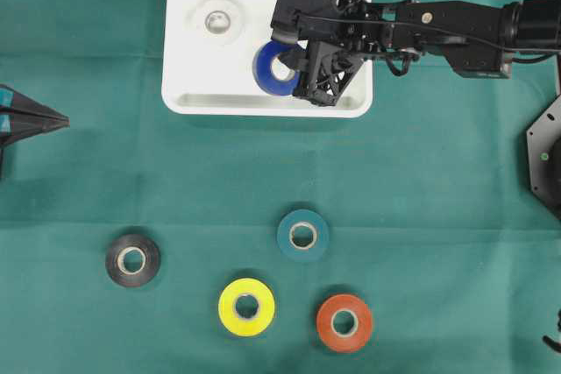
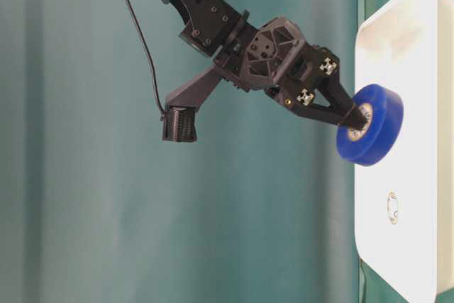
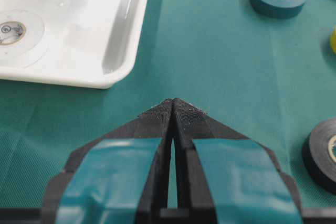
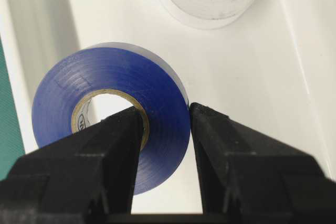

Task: Put the tape into the white case with the right arm.
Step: 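Carry the blue roll into the tray and set it down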

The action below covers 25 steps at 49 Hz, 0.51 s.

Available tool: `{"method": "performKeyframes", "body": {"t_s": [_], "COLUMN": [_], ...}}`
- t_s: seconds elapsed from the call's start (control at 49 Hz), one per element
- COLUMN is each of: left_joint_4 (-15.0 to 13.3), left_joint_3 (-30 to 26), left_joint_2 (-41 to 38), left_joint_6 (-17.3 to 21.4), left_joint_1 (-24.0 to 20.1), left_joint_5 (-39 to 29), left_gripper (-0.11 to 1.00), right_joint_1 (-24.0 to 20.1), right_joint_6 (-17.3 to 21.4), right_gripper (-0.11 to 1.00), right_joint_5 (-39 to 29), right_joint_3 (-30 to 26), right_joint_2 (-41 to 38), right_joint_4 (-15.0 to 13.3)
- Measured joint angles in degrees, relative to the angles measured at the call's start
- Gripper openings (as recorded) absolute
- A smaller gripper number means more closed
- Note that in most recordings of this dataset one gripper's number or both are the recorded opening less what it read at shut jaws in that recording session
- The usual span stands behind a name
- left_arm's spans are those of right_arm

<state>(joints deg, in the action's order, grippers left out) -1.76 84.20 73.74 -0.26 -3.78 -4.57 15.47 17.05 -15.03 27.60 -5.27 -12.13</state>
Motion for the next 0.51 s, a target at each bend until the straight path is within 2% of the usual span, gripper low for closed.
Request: {"method": "performKeyframes", "body": {"t_s": [0.204,0.51], "left_joint_4": [0.0,0.0], "left_joint_3": [0.0,0.0], "left_joint_2": [0.0,0.0], "left_joint_6": [-0.1,0.0], "left_joint_1": [0.0,0.0], "left_joint_5": [0.0,0.0], "left_gripper": [0.0,0.0], "right_joint_1": [0.0,0.0], "right_joint_6": [-0.1,-0.1], "right_gripper": [0.02,0.02], "right_joint_5": [2.3,3.0], "right_joint_3": [-1.4,-8.3], "right_joint_2": [-1.8,-7.0], "right_joint_4": [0.0,0.0]}}
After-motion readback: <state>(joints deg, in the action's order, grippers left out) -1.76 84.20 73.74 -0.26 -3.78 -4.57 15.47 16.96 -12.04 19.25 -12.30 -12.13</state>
